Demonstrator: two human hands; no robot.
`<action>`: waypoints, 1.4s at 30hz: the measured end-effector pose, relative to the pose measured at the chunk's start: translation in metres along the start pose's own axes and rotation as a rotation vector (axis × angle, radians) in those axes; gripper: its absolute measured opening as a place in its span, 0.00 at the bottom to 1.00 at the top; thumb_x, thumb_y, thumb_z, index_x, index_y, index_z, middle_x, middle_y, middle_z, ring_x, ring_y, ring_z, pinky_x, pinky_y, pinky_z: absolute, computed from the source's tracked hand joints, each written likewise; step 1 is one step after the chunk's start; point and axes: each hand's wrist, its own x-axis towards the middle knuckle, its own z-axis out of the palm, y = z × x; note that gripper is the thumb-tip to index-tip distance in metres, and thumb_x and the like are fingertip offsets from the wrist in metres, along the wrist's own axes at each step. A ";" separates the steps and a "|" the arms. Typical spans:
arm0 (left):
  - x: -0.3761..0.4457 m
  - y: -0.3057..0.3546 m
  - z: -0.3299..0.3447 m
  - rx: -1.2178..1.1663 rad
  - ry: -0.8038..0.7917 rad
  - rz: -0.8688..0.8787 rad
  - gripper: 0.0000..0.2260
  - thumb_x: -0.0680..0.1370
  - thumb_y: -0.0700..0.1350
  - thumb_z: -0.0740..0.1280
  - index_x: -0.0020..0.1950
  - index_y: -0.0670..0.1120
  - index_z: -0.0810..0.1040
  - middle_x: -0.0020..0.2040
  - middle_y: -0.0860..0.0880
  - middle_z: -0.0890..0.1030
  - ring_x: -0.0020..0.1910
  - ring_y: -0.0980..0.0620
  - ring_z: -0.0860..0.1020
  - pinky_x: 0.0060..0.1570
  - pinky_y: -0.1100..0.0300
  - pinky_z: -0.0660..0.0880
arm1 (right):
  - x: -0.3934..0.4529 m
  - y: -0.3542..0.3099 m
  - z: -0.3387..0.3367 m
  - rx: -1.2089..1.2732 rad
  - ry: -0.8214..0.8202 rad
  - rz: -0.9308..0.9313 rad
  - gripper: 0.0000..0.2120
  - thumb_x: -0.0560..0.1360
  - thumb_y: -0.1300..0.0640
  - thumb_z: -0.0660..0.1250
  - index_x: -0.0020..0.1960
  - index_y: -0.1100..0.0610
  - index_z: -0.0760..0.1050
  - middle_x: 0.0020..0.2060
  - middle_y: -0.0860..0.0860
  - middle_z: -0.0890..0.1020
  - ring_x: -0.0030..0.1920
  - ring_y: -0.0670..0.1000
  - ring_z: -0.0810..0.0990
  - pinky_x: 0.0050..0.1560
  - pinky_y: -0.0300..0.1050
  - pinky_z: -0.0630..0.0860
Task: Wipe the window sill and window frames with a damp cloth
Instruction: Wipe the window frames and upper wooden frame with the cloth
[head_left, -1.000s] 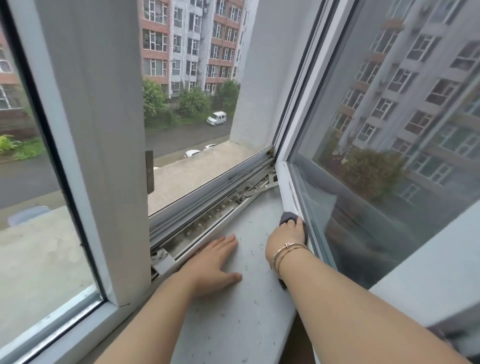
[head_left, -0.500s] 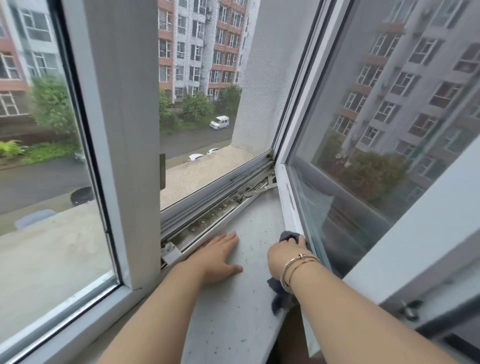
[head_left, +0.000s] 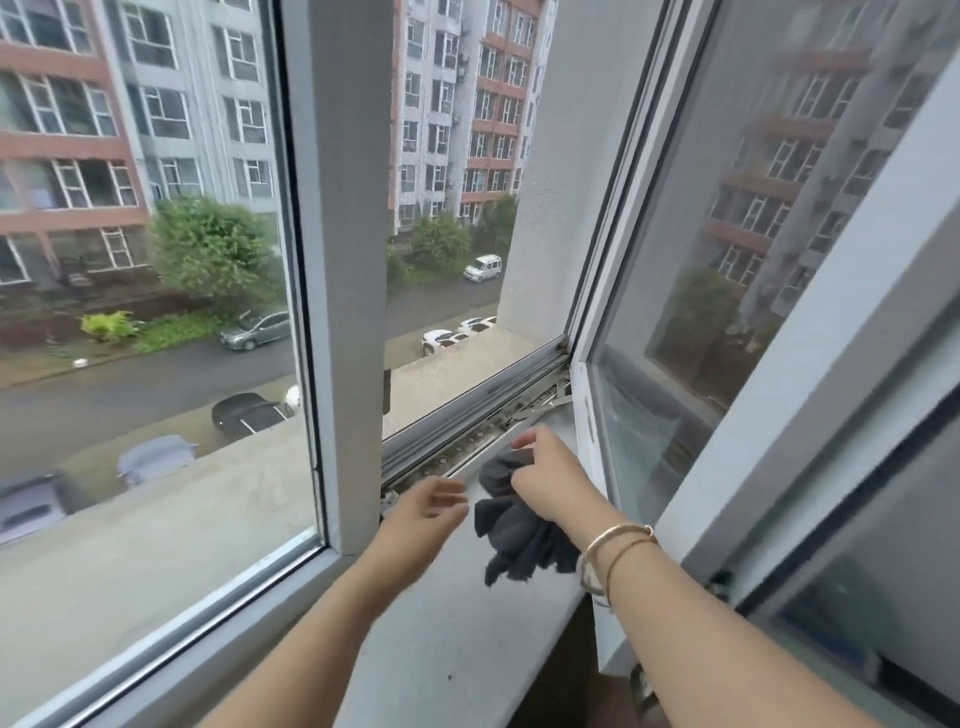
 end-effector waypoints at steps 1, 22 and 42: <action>-0.007 0.008 -0.001 -0.027 0.009 -0.008 0.10 0.78 0.48 0.65 0.59 0.50 0.76 0.55 0.53 0.80 0.56 0.55 0.78 0.54 0.60 0.73 | -0.006 -0.004 -0.001 0.133 0.002 0.012 0.16 0.75 0.67 0.59 0.58 0.52 0.67 0.51 0.51 0.74 0.49 0.51 0.76 0.47 0.45 0.76; -0.038 0.062 -0.029 -0.113 0.124 0.038 0.08 0.77 0.49 0.67 0.46 0.47 0.70 0.39 0.45 0.75 0.37 0.51 0.72 0.34 0.60 0.67 | -0.035 -0.021 -0.016 0.435 0.047 0.004 0.13 0.79 0.64 0.55 0.49 0.54 0.77 0.52 0.56 0.79 0.48 0.55 0.77 0.46 0.51 0.76; -0.073 0.143 -0.036 0.549 0.115 0.158 0.13 0.76 0.47 0.63 0.32 0.45 0.71 0.29 0.50 0.71 0.30 0.53 0.69 0.31 0.59 0.64 | -0.110 -0.057 -0.067 -0.259 0.210 -0.186 0.07 0.72 0.52 0.66 0.41 0.55 0.72 0.41 0.51 0.75 0.41 0.51 0.77 0.34 0.40 0.70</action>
